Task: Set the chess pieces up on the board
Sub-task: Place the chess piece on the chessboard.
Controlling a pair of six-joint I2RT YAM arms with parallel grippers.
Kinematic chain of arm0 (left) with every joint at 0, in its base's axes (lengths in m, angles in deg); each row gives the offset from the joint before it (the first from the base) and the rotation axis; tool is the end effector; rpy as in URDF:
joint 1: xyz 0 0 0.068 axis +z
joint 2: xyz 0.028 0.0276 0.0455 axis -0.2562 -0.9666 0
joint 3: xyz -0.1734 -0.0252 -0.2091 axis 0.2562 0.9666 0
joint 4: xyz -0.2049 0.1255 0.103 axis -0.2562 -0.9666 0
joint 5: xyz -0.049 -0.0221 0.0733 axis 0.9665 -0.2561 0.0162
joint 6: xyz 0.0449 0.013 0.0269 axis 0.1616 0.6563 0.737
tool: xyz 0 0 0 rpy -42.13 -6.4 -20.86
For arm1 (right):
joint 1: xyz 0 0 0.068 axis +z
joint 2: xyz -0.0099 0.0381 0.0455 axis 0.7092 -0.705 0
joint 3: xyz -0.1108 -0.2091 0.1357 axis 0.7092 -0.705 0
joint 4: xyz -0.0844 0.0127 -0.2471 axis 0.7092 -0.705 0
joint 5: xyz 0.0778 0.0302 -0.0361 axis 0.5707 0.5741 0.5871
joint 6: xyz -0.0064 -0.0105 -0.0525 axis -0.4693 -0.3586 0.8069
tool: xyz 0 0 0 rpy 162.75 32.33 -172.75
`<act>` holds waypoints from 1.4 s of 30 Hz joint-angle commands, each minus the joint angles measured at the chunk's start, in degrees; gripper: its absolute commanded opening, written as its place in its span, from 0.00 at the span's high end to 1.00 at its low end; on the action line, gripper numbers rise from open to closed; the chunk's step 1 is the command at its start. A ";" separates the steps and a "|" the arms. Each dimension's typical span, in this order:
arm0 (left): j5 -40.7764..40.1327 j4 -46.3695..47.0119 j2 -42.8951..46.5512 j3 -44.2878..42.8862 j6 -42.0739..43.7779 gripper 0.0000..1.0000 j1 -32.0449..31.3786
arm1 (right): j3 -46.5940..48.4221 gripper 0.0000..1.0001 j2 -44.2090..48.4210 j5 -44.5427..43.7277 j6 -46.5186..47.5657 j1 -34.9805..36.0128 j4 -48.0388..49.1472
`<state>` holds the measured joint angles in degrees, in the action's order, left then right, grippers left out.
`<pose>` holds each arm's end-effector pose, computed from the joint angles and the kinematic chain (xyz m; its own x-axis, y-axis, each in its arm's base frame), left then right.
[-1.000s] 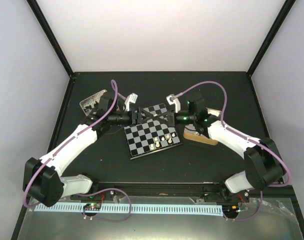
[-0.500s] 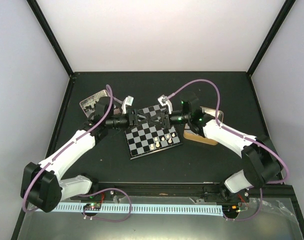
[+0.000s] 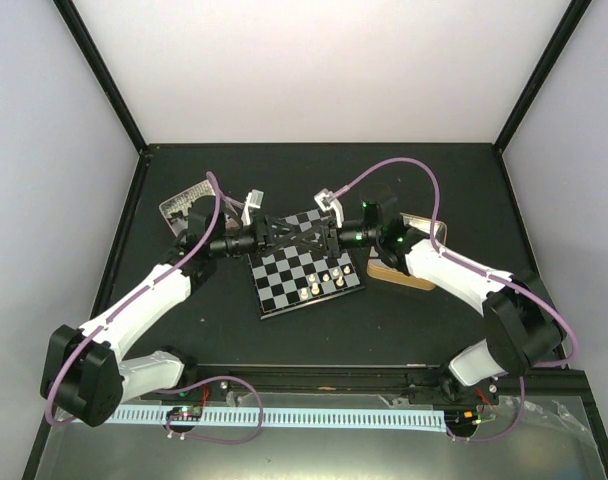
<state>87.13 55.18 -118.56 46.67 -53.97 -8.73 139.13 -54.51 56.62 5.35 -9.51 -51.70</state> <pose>0.2247 -0.1254 0.2816 -0.9296 -0.2806 -0.2389 0.1526 0.2970 -0.9426 0.2517 0.2151 0.2687 -0.6830 -0.1577 -0.7132 -0.7304 0.1562 0.6649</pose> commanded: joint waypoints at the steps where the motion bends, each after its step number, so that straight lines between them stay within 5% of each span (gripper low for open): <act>1: 2.31 2.60 -0.34 -0.62 -2.34 0.67 0.46 | 1.58 0.94 -0.07 -0.20 -0.66 0.45 2.20; 6: 2.85 0.35 -0.14 -0.36 -1.84 0.65 0.38 | 1.65 0.93 -0.07 -2.04 -2.51 0.46 3.87; 13: 3.61 1.66 -0.55 -0.23 -2.33 0.85 0.28 | 0.86 0.92 0.05 -2.61 -4.52 0.45 6.62; 17: 3.65 2.96 -0.17 -0.57 -3.81 0.89 0.28 | -0.35 0.87 1.82 -3.49 -5.89 0.41 7.79; 23: 1.40 3.95 1.36 -1.38 -8.72 0.89 0.29 | -2.89 0.63 6.06 -8.14 -14.84 0.64 11.70; 28: -1.25 8.09 1.66 -1.19 -16.08 0.89 0.24 | -7.97 0.43 9.42 -16.17 -30.93 1.87 19.98; 35: -3.11 13.96 1.48 0.67 -25.52 0.90 0.19 | -8.45 0.40 12.32 -25.83 -34.36 4.05 13.09; 42: -3.89 19.40 1.44 2.89 -33.35 0.90 0.22 | -6.94 0.45 8.95 -23.03 -35.90 4.83 14.33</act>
<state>84.66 68.82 -118.23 48.92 -80.26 -8.16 130.59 -43.87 34.21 -28.75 -5.57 -37.73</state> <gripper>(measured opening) 0.173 0.577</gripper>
